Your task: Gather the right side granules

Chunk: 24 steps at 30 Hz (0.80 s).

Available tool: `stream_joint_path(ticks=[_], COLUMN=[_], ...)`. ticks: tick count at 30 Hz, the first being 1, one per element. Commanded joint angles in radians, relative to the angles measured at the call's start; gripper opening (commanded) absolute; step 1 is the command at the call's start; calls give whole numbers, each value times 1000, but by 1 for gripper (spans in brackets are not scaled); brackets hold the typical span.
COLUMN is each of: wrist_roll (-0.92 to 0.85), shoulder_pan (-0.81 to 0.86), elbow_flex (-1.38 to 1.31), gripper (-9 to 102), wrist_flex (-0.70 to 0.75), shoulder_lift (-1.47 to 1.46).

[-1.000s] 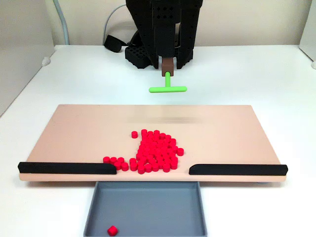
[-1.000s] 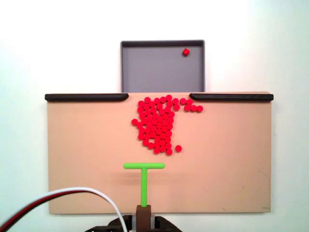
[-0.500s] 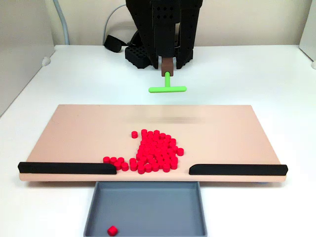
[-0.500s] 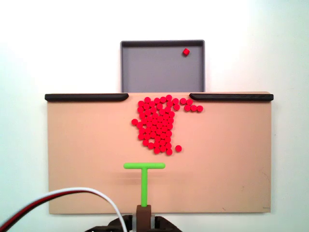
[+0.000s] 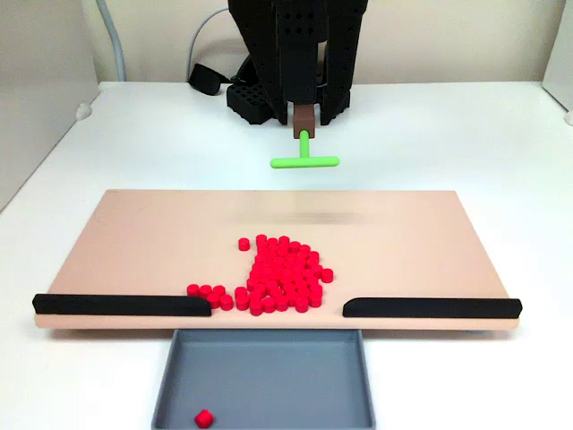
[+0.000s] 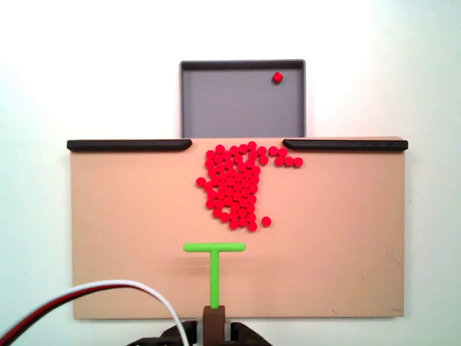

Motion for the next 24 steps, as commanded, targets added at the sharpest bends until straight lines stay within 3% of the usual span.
stream_joint_path(ticks=[1,13,18,24], wrist_roll=[-18,-104,-253,-471], shoulder_pan=[-5,32,51,120], elbow_flex=[-29,-29,-14,-14], gripper=[0,0,0,0], wrist_flex=[-2,-2,3,114], shoulder_lift=[12,15,26,32])
